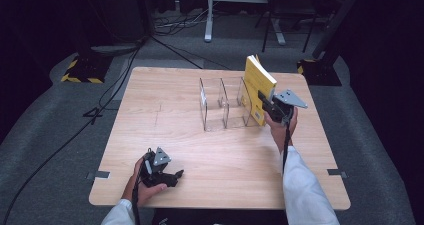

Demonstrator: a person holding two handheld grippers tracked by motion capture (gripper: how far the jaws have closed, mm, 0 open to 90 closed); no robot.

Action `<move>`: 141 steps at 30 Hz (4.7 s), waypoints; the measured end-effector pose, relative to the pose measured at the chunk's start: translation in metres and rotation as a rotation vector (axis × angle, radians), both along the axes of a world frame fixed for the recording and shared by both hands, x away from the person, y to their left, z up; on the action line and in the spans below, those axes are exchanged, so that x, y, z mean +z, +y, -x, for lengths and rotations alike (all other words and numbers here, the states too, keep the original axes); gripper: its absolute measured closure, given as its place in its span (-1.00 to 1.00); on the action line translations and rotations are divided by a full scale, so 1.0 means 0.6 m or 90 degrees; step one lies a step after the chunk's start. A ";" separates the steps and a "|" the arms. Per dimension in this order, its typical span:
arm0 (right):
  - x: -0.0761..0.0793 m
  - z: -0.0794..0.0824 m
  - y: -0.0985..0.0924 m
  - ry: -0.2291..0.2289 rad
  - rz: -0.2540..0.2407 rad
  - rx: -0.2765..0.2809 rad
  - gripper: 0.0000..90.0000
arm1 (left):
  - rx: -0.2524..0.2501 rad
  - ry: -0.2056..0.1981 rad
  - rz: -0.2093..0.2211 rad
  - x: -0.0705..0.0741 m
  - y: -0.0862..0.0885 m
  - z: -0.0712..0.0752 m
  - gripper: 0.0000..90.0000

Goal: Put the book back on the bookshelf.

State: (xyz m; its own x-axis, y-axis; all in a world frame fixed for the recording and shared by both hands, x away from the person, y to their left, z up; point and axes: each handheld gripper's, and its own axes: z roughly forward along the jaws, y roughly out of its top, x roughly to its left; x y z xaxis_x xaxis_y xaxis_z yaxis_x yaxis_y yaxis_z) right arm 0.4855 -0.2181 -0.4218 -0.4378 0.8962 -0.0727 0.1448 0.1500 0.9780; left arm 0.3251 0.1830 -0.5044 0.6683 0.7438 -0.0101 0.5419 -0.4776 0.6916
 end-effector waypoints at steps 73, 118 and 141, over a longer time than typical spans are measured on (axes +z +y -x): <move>0.077 0.110 -0.087 0.062 0.129 0.045 0.11 | -0.001 0.004 0.001 0.000 -0.001 -0.001 -0.65; -0.077 0.232 -0.185 0.194 0.237 0.138 -0.23 | -0.001 0.004 0.001 0.000 -0.001 -0.001 -0.65; -0.137 0.286 -0.257 0.275 0.171 0.121 -0.37 | -0.001 0.004 0.001 0.000 -0.001 -0.001 -0.65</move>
